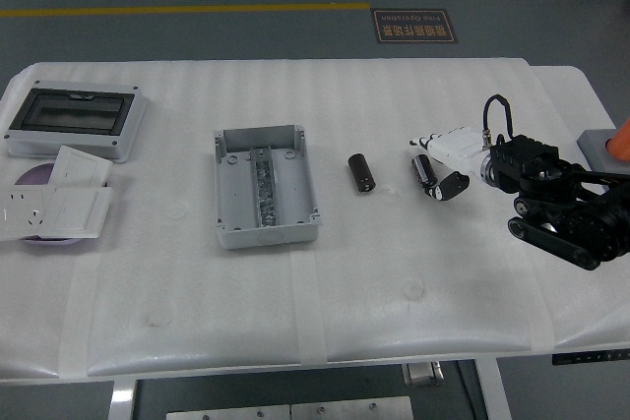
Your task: Pick up the battery,place it into the box
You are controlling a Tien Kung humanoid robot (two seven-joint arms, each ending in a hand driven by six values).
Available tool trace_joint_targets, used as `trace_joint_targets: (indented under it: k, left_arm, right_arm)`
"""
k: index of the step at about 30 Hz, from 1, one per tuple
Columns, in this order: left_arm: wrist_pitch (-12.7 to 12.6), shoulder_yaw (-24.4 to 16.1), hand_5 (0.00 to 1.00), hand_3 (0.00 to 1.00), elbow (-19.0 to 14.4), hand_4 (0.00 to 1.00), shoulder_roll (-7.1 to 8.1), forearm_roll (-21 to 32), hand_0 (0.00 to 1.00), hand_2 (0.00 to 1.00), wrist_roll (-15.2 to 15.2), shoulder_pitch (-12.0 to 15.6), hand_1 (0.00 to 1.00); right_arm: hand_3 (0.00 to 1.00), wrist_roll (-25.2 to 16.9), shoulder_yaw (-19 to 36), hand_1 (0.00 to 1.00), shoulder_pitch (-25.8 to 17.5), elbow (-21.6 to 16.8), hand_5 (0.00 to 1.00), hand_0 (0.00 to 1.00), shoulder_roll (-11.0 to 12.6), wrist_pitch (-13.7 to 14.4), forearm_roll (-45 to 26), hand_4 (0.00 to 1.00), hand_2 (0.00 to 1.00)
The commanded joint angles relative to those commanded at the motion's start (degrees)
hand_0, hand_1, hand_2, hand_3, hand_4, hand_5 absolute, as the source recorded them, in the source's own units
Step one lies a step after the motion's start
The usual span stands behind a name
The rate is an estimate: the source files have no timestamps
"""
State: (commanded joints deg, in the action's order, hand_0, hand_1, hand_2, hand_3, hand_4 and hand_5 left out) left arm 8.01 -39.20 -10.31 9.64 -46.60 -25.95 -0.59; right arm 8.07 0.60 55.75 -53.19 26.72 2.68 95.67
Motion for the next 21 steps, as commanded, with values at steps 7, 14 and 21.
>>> trace_joint_targets:
  k: [7,14,21]
  left_arm:
    - [-0.1,0.15,0.397,0.536,0.0,0.449,-0.01,0.36,0.671,0.62,0.2,0.06,0.671]
    - [-0.38,0.48,0.411,0.536,0.0,0.448,0.01,0.73,0.671,0.62,0.62,0.1,0.671]
    - [-0.46,0.19,0.412,0.536,0.0,0.448,-0.11,0.26,0.671,0.62,0.69,0.31,0.671]
  right_arm:
    - [0.711,0.03,-0.23,0.694,-0.44,0.24,0.235,0.769,-0.11,-0.12,-0.42,0.348,0.67]
    - [0.673,-0.19,1.17,0.664,-0.68,-0.86,0.167,0.756,0.26,0.84,-0.58,0.184,0.631]
    - [0.674,0.71,7.91,0.659,0.53,-7.17,0.124,0.749,2.31,1.56,-0.11,0.138,0.629]
